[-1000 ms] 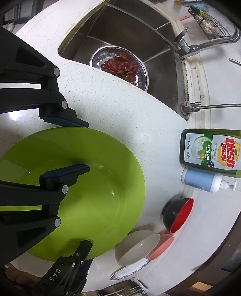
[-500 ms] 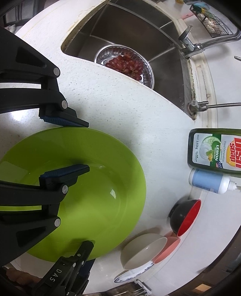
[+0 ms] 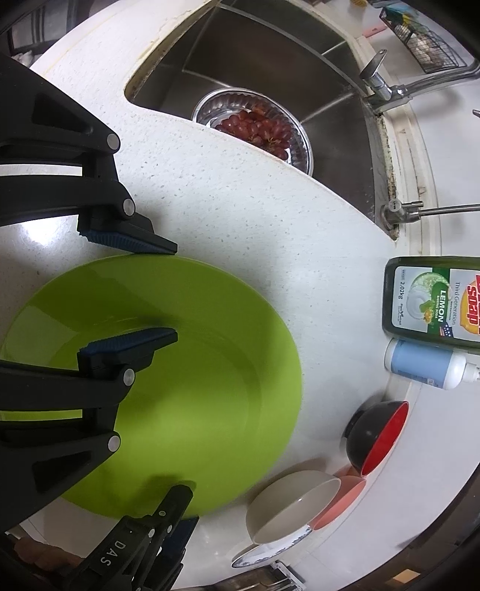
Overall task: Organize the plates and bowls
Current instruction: 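Lower the green plate onto the blue-and-white plate and open both grippers, then move both grippers to the rim of the small blue-and-white plate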
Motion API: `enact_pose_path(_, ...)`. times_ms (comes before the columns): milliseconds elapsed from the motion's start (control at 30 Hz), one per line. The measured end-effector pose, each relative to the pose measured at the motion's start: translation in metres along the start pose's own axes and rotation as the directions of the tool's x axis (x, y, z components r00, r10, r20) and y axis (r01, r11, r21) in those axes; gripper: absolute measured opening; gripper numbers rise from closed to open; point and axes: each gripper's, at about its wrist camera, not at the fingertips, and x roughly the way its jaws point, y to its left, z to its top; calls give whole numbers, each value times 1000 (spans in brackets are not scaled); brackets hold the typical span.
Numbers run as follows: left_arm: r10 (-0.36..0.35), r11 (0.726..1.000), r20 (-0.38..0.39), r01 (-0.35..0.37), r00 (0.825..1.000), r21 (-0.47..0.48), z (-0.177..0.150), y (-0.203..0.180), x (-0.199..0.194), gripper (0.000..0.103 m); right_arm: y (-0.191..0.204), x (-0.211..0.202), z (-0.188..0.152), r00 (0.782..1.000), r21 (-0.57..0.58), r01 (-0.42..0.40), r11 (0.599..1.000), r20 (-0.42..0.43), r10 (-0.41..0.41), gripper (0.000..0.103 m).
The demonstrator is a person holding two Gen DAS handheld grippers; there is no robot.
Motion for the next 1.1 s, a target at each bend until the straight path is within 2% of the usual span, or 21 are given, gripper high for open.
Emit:
enact_pose_path(67, -5, 1000, 5, 5, 1000, 1, 1, 0, -2, 44, -1, 0, 1, 1000, 8, -18, 1000, -3, 18, 51)
enact_pose_path(133, -6, 1000, 18, 5, 1000, 5, 1, -2, -5, 53, -2, 0, 0, 1000, 16, -26, 1000, 2, 26, 55)
enact_pose_path(300, 12, 1000, 76, -14, 997, 25, 7, -9, -21, 65, -6, -9, -1, 999, 29, -34, 999, 25, 33, 55)
enact_pose_path(467, -4, 998, 134, -4, 991, 57, 13, -22, -37, 72, -17, -26, -3, 996, 46, -42, 998, 75, 38, 55)
enact_pose_path(567, -16, 997, 175, 2, 985, 80, 17, -34, -48, 80, -29, -40, -4, 993, 58, -36, 998, 114, 29, 63)
enact_pose_path(767, -48, 989, 250, 11, 967, 147, 21, -69, -68, 89, -59, -66, -5, 983, 103, -12, 995, 183, -7, 63)
enact_pose_path(933, -80, 980, 285, 23, 955, 196, 24, -99, -79, 94, -88, -84, -8, 972, 142, 9, 990, 229, -42, 68)
enact_pose_path(1100, -125, 969, 324, 46, 938, 242, 30, -132, -92, 101, -118, -103, -14, 959, 183, 33, 983, 271, -83, 68)
